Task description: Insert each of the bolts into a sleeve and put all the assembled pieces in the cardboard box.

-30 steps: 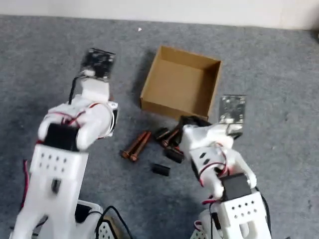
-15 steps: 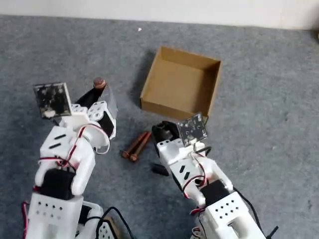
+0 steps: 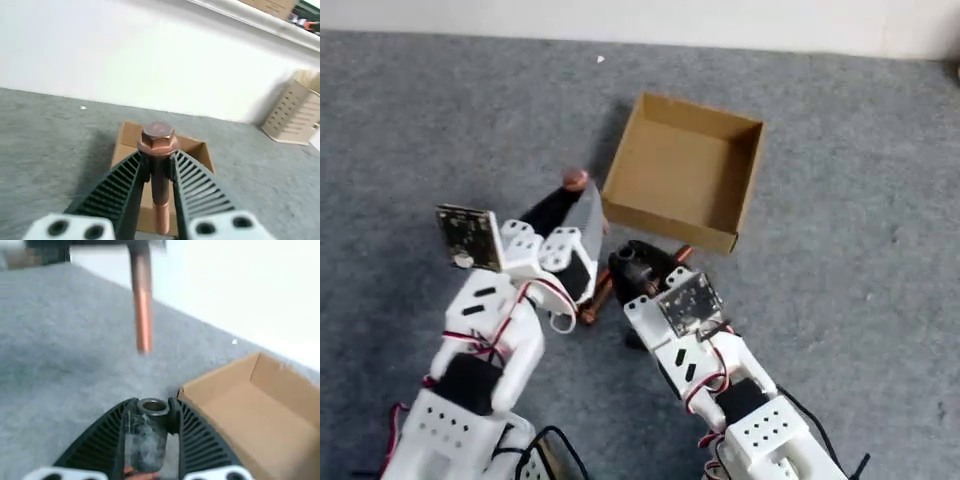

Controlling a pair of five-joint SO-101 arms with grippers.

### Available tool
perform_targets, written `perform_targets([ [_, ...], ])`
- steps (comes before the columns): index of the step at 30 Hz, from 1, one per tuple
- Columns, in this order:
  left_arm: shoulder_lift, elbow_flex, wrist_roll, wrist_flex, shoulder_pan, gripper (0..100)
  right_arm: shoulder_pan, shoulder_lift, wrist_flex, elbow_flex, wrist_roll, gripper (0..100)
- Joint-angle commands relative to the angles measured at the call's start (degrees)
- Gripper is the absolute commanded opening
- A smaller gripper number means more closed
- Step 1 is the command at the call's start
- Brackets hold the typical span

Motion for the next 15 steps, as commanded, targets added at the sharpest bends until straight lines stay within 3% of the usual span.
perform_targets([
  [1,-0.48,2.86,0.88,-7.3,3.74,0,-0.48,-0.92,-4.97,2.95,0.88,0.3],
  [7,-0.48,7.6,0.79,-14.77,3.91,0,-0.48,-0.92,-6.99,3.56,0.88,0.3],
  [15,-1.01,8.04,0.62,-14.68,4.0,0,-0.31,-0.92,-6.81,3.65,0.88,0.3],
])
